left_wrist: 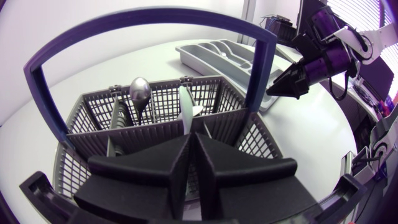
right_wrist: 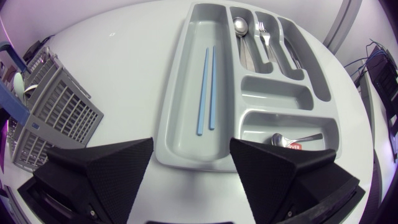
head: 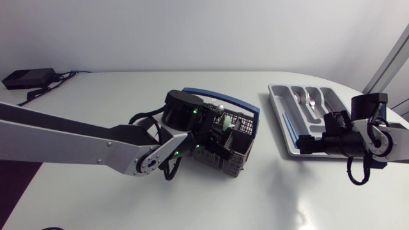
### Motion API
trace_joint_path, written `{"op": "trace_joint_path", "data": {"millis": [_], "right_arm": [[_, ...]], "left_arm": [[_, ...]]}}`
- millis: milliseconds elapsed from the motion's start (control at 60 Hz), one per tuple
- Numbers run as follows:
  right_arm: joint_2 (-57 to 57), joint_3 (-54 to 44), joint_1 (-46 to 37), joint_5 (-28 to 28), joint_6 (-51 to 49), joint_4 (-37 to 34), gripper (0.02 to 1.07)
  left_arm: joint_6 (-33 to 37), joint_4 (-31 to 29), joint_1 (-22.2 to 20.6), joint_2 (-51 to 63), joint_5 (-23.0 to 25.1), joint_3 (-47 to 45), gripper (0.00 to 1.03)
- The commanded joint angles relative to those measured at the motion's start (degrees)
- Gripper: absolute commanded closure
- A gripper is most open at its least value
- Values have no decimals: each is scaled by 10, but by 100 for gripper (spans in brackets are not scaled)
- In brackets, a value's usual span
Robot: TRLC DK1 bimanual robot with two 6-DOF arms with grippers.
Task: Unload the cutlery basket into the drawer organizer.
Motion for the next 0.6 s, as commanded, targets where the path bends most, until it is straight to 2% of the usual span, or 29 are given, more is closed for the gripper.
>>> {"op": "trace_joint_path", "data": {"millis": [0, 117, 333, 583], "right_arm": [[5, -16, 7, 6, 8, 6, 18], [5, -16, 8, 8, 8, 7, 18], [7, -19, 8, 8, 6, 12, 18], [10, -18, 8, 8, 5, 14, 18]], "left_arm": [[10, 6, 0, -6, 0, -9, 90], [17, -9, -2, 8, 0, 11, 76], [22, -26, 1, 10, 1, 26, 58], [23, -23, 12, 10, 1, 47, 55]]}}
